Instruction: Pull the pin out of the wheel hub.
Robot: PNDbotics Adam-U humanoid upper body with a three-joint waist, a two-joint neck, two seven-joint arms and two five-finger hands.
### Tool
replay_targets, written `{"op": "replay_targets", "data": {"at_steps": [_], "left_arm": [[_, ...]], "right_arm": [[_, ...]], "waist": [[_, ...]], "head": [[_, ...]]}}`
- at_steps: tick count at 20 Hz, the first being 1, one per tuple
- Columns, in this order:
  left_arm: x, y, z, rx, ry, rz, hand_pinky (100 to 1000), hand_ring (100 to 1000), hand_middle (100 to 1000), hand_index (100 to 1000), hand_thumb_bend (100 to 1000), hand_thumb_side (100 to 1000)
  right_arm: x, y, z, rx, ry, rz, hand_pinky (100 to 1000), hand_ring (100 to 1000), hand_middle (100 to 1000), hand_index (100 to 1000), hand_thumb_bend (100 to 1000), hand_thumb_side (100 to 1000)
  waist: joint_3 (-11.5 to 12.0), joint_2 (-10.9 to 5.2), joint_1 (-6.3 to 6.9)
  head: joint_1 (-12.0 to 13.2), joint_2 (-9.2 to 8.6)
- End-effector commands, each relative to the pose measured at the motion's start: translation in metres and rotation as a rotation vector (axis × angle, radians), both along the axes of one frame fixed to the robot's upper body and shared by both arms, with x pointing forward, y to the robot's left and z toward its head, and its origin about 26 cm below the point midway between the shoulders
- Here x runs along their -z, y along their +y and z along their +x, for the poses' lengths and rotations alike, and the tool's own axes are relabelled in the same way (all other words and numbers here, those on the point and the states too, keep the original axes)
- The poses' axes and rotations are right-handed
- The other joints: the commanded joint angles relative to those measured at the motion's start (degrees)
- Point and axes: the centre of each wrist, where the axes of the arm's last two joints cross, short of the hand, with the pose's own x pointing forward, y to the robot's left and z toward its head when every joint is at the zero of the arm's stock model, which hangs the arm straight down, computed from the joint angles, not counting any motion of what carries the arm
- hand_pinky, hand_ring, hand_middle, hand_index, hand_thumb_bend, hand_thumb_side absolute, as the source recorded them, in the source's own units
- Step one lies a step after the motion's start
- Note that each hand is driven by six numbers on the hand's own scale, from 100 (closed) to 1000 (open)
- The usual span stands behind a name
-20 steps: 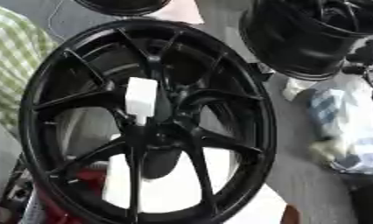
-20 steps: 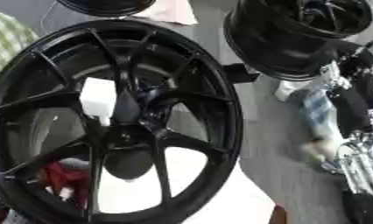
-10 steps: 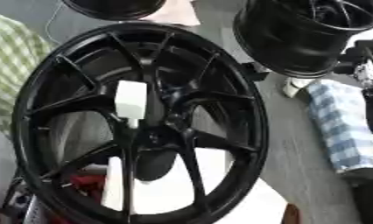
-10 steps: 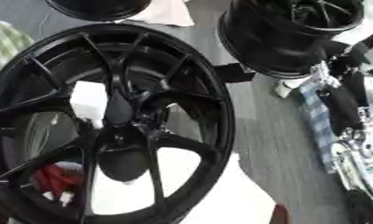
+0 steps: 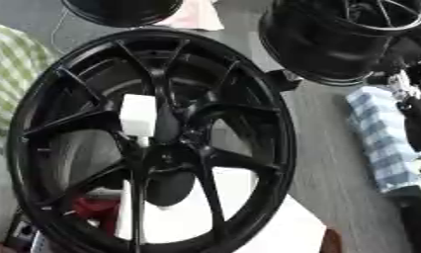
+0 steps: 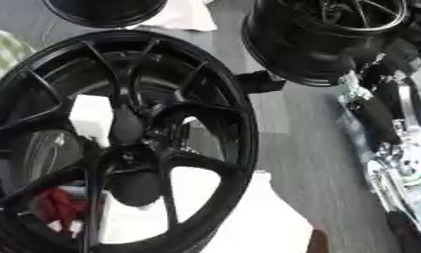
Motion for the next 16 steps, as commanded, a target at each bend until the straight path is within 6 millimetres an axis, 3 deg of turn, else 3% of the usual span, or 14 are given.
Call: {"op": "replay_targets", "data": {"at_steps": [1,11,16], "left_arm": [[-0.023,-0.007,-0.002,0.048,-0.060,0.204,858,749,651,815,100,442],[-0.078,-0.019,-0.010,0.170,-0.187,0.600,860,774,682,819,100,528],[-0.085,-0.020,-0.012,0.211,-0.217,0.685,864,775,684,820,100,572]], "right_arm": [[-0.011,-0.003,-0.001,-0.002,-0.020,-0.045,615,675,599,672,269,371],[-0.013,0.001,0.001,-0.040,-0.011,-0.056,615,676,599,672,267,370],[-0.015,0.003,0.003,-0.058,-0.010,-0.063,615,676,599,672,268,369]], "waist": [[-0.2,-1.28,0.66],[-1.7,-1.86,0.58],[-2.2,-1.90,0.86]], "head": [[-0.2,-0.35],[0.2,-0.55],[-0.2,-0.82]]}}
